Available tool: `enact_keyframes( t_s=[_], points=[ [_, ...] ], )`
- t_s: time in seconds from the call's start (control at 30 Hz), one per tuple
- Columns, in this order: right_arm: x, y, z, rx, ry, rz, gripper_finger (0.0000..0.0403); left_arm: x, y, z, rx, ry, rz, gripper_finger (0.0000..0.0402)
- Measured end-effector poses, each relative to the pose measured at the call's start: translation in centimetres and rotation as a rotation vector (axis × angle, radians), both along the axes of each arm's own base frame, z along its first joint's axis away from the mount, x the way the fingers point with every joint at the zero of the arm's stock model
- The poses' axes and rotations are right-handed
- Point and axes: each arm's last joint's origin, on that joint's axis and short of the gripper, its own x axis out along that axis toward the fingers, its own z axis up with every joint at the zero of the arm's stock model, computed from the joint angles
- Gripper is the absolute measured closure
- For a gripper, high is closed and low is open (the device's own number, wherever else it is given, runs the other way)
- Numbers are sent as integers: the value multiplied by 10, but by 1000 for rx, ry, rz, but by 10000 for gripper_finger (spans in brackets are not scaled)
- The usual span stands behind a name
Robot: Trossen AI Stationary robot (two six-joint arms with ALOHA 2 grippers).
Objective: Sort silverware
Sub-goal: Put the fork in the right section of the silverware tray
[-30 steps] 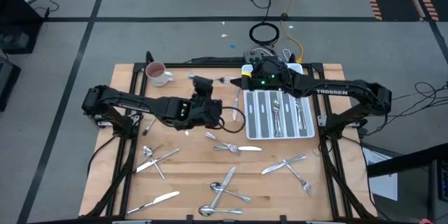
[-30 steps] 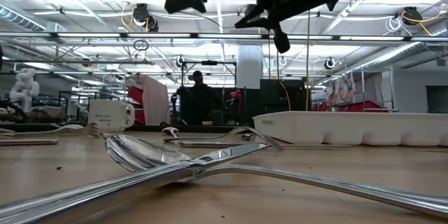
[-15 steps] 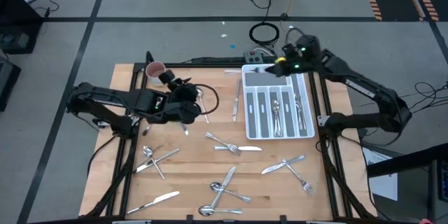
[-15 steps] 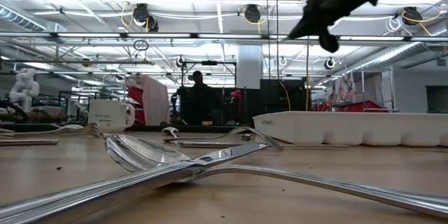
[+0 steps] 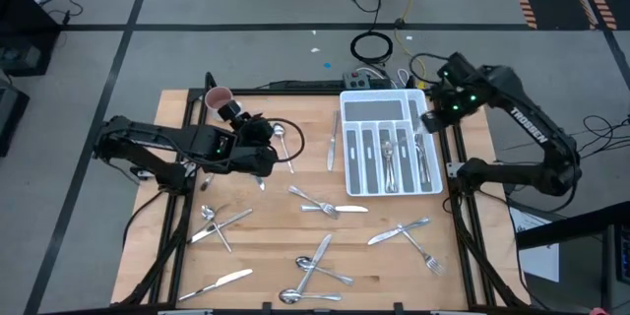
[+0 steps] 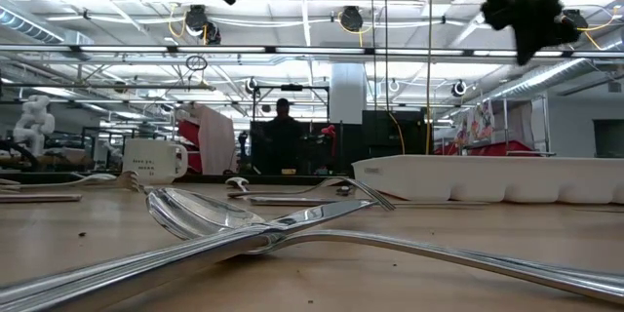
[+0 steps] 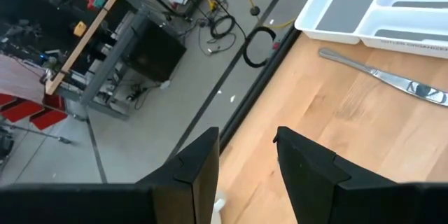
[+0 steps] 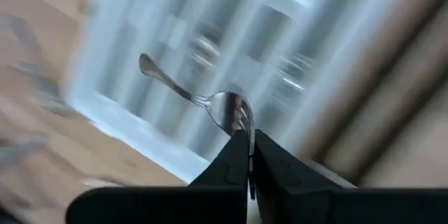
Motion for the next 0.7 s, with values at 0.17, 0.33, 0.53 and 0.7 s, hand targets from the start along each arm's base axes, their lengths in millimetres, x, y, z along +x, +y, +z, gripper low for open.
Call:
enact_keyframes(
  t_s=[0.17,0.33,0.53,0.7],
  points=[
    [-7,3,24,-134,68,39,403,0,0,0,0,-1,0,251],
    [-2,-3,22,-137,103,99,403,0,0,0,-11,-20,13,251],
    [12,-13,13,-145,193,309,403,0,-1,-2,-63,-21,7,251],
    [25,-19,5,-157,286,484,403,0,-1,-2,-89,-17,-3,251]
  ],
)
